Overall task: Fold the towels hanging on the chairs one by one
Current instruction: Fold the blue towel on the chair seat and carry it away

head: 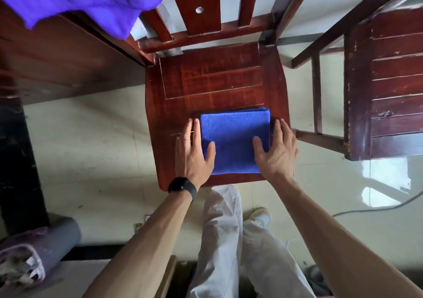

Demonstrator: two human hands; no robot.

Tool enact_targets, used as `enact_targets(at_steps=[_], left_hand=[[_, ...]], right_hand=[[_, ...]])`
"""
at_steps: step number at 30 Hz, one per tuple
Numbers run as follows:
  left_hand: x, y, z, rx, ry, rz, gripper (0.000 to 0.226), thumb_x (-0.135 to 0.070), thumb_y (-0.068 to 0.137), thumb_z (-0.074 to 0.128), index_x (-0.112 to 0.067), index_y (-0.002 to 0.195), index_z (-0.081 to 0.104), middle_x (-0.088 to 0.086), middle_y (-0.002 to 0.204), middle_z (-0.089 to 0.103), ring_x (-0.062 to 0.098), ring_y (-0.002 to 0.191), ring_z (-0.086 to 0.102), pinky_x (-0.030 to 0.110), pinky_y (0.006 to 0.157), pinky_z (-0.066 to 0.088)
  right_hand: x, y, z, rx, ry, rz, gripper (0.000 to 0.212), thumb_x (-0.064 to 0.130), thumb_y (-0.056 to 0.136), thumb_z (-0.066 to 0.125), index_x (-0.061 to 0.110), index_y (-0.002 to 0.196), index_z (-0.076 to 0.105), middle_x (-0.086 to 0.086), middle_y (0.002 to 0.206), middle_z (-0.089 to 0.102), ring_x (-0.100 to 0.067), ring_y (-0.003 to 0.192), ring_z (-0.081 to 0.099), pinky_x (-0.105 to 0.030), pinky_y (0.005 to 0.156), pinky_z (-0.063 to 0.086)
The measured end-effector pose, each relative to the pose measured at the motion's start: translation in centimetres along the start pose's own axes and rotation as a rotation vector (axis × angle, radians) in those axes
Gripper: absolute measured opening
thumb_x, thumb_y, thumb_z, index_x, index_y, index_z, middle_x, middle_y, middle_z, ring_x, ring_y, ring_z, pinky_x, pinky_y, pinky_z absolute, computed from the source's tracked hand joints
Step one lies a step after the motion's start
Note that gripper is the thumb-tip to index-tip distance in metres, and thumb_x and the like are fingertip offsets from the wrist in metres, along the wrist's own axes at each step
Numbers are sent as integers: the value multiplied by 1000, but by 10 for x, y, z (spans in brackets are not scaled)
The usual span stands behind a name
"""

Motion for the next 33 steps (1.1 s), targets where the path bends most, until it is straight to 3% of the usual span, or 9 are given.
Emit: enact_targets(at_steps=[4, 7, 10, 15, 19, 21, 23, 29, 33], left_hand=[[22, -3, -5, 72, -421, -443, 39, -22, 89, 68, -13, 125, 58, 7, 113, 65, 17, 89, 65, 33, 87, 53], [32, -7, 12, 194, -624, -735, 30, -26, 80, 76, -18, 108, 68, -1, 99, 74, 17, 90, 70, 32, 87, 55], [37, -4, 21, 259, -711, -828, 14, -28, 67, 78, -25, 80, 74, -8, 79, 74, 18, 83, 70, 33, 84, 56], [38, 3, 17, 349, -773, -769, 12, -27, 65, 79, -22, 76, 78, -1, 85, 77, 23, 89, 71, 32, 75, 49], [27, 3, 10, 422, -901, -745, 33, -21, 65, 79, -12, 96, 74, 9, 98, 76, 30, 95, 72, 39, 90, 52], [16, 0, 7, 502, -978, -744, 30, -11, 78, 73, -12, 108, 71, 9, 102, 75, 28, 91, 70, 37, 88, 52], [8, -4, 5, 576, -1020, -744, 31, -8, 85, 65, -14, 114, 71, 9, 108, 73, 25, 91, 66, 35, 85, 51], [-30, -23, -21, 732, -1053, -660, 35, -12, 90, 61, -29, 119, 70, -2, 114, 72, 16, 88, 66, 30, 80, 51], [-83, -48, -50, 822, -1054, -577, 39, -14, 91, 62, -32, 125, 66, 1, 124, 68, 19, 92, 66, 33, 83, 50]], right_hand=[[-13, 5, -8, 132, 252, 283, 38, 29, 88, 65, 20, 124, 58, 1, 110, 65, -27, 97, 66, -40, 91, 53], [-16, 7, -4, 270, 346, 460, 39, 24, 87, 71, 17, 124, 59, 4, 104, 65, -19, 82, 65, -33, 83, 53], [-17, 11, 0, 344, 409, 512, 40, 19, 85, 75, 13, 122, 60, 0, 104, 66, -21, 92, 66, -39, 88, 56], [-7, 14, 1, 459, 520, 502, 17, 8, 87, 71, 22, 82, 63, 0, 91, 68, -17, 81, 65, -27, 73, 54], [-12, 11, -4, 475, 584, 497, 20, 7, 82, 74, 10, 100, 67, -13, 109, 72, -28, 98, 70, -41, 88, 59], [-12, 5, -5, 534, 641, 499, 32, 2, 84, 71, 6, 115, 63, -13, 115, 71, -25, 95, 71, -35, 78, 60], [-10, -6, -8, 622, 726, 504, 39, -2, 87, 66, 11, 124, 61, -8, 115, 72, -20, 89, 72, -28, 72, 58], [-23, -43, -47, 704, 958, 498, 42, 1, 92, 60, 29, 122, 67, 2, 98, 70, -20, 76, 67, -42, 74, 58], [-34, -77, -109, 647, 1027, 474, 45, 5, 93, 62, 38, 123, 67, -2, 110, 72, -25, 97, 67, -53, 88, 57]])
Point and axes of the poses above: each hand's wrist, its own y-axis towards the middle knuckle, its own z-axis out of the palm, x = y × z, the point moved 9 cm from there along y, towards the middle knuckle
